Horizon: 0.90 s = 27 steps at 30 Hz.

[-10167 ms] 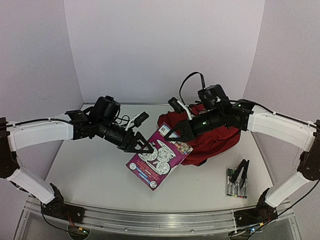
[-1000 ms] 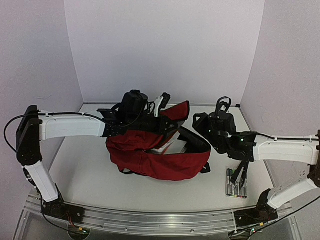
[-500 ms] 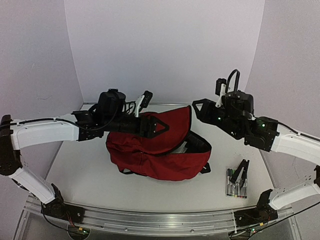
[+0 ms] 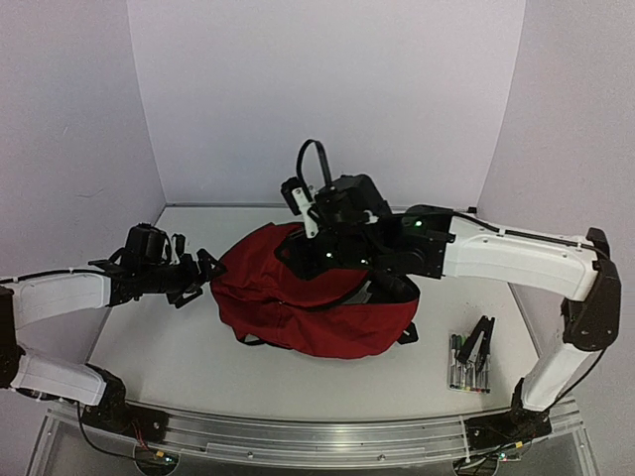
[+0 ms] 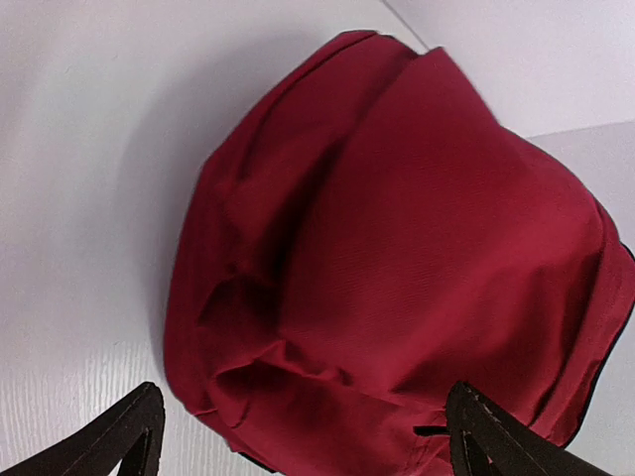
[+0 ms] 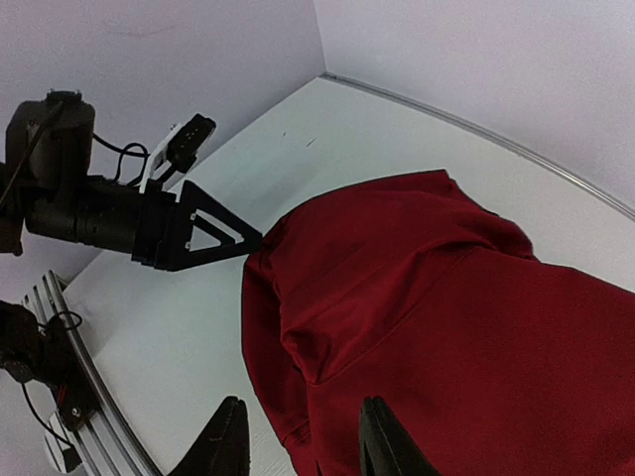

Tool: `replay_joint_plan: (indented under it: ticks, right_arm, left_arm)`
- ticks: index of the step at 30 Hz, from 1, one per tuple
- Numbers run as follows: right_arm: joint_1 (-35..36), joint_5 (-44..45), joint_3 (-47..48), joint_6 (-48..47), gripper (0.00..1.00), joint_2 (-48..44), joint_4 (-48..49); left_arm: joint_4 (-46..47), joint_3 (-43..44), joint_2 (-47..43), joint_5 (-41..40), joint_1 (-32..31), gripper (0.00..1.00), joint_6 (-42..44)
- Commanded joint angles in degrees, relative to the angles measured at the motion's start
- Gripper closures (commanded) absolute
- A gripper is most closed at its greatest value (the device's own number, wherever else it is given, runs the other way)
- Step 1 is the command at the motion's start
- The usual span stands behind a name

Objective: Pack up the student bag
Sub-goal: Zip the student bag at the center of the board.

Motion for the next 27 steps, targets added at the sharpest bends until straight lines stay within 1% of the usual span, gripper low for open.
replay_joint_plan:
  ticks: [1, 3, 6, 7, 10, 15, 18, 23, 26, 27]
  right_arm:
    - [3.56, 3.85, 10.51, -6.6, 0.62, 8.34, -10.12]
    - [6.03, 9.11, 15.65, -9.37, 0.6, 13.86, -14.66]
    - [9.35, 16.03, 22.64, -12.71, 0.61, 21.64, -20.65]
    - [9.99, 17.02, 24.08, -13.68, 0.62, 23.42, -21.53]
    - [11.01, 18.44, 26.66, -17.05, 0.62, 27.11, -22.3]
    - [11.4, 20.86, 30.13, -21.04, 0.62, 30.75, -22.73]
    - [11.34, 22.3, 31.49, -22.68, 0.62, 32.66, -22.85]
    - [11.22, 28.1, 31.6, -25.1, 0.62, 35.59, -22.87]
    - [11.09, 30.98, 31.72, -26.01, 0.62, 36.82, -22.84]
    - [10.97, 31.07, 31.85, -26.18, 0.63, 37.07, -22.86]
  left_arm:
    - [9.22, -4.78, 0.84, 5.03, 1.86, 0.01, -8.03]
    - [11.27, -5.95, 2.55, 5.77, 2.02, 0.04, -9.28]
    - [14.78, -7.37, 4.52, 6.76, 2.12, 0.17, -11.04]
    - [15.92, -7.77, 5.27, 7.22, 2.17, 0.21, -11.53]
    - [17.63, -7.76, 7.28, 7.94, 2.18, 0.29, -11.76]
    - [19.85, -7.65, 11.13, 9.16, 2.18, 0.4, -12.15]
    - [21.21, -7.49, 13.17, 9.49, 2.18, 0.53, -12.41]
    - [21.68, -6.67, 15.1, 9.87, 2.18, 0.87, -12.2]
    - [22.11, -6.67, 15.8, 10.3, 2.18, 0.99, -12.24]
    - [22.18, -6.68, 15.81, 10.42, 2.18, 0.99, -12.25]
